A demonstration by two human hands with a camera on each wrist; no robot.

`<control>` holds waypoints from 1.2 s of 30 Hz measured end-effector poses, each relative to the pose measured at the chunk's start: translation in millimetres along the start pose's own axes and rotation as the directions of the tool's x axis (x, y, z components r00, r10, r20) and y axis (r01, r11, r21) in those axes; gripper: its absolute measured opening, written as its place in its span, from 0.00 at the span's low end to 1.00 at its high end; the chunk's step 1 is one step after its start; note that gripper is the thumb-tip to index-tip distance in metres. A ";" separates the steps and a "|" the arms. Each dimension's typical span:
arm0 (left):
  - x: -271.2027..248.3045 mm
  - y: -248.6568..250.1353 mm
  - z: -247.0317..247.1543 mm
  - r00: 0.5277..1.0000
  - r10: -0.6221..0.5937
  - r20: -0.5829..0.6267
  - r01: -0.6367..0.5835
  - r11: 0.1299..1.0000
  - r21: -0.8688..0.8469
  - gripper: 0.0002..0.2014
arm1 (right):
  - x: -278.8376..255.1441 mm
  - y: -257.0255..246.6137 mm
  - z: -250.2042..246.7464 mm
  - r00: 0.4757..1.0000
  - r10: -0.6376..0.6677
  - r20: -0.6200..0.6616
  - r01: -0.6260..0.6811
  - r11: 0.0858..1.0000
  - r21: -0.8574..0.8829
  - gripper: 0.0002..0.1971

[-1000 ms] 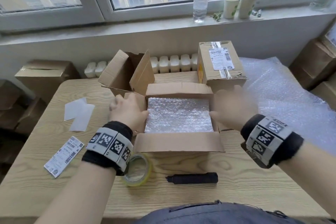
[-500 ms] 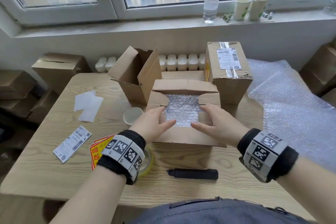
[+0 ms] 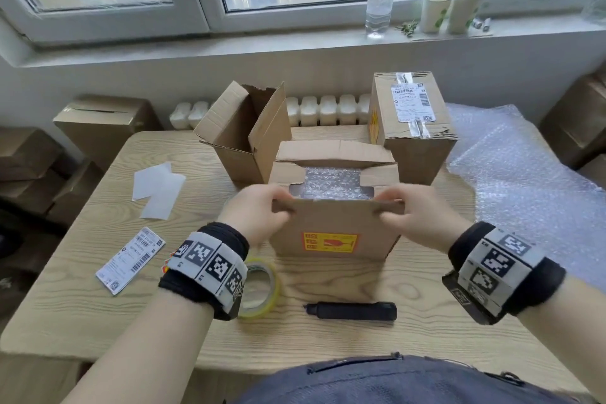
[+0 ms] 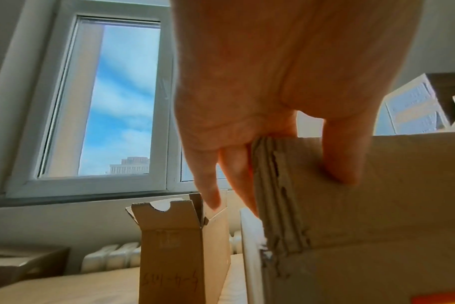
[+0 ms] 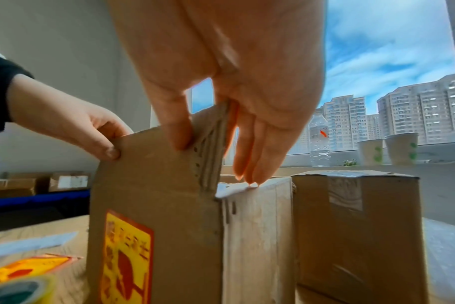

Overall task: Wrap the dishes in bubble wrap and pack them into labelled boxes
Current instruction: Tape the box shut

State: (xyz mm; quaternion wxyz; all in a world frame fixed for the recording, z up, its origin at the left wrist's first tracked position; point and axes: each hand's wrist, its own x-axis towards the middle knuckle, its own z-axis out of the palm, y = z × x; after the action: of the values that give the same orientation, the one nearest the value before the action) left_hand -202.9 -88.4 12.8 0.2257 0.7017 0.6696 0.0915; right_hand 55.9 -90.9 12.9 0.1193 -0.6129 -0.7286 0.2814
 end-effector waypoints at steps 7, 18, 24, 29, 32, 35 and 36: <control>38.8 -5.4 3.0 0.983 -0.142 -0.118 0.150 0.987 0.058 0.35 | 40.9 10.2 6.4 0.968 0.234 -0.088 -0.230 0.972 0.051 0.47; 75.8 -11.9 -4.1 0.993 -0.104 0.061 0.117 0.952 -0.284 0.62 | 74.8 18.0 0.5 0.959 0.272 -0.073 -0.232 0.910 0.343 0.57; 73.7 -10.5 1.9 0.993 -0.112 -0.025 0.103 0.970 -0.221 0.65 | 76.6 17.8 9.8 0.944 0.257 -0.207 -0.179 0.925 0.334 0.55; 69.7 -13.9 6.0 0.992 -0.125 -0.027 0.112 0.950 -0.290 0.68 | 69.8 25.7 7.1 0.939 0.271 -0.212 -0.199 0.930 0.309 0.46; 66.0 -14.0 7.5 0.991 -0.125 -0.057 0.099 0.938 -0.331 0.66 | 68.2 32.6 5.9 0.940 0.246 -0.236 -0.173 0.941 0.290 0.34; 64.2 -11.5 8.7 0.992 -0.105 -0.076 0.075 0.944 -0.320 0.60 | 68.6 35.9 7.4 0.946 0.204 -0.253 -0.123 0.945 0.304 0.25; 64.3 -11.6 9.2 0.992 -0.097 -0.085 0.066 0.947 -0.314 0.56 | 68.7 36.5 8.0 0.947 0.192 -0.257 -0.107 0.944 0.311 0.23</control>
State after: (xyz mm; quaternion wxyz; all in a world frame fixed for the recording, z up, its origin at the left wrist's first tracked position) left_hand -203.8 -27.1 -11.6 0.3034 0.6236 0.6857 0.2212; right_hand 66.7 -23.8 -25.7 0.2901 -0.6764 -0.6050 0.3039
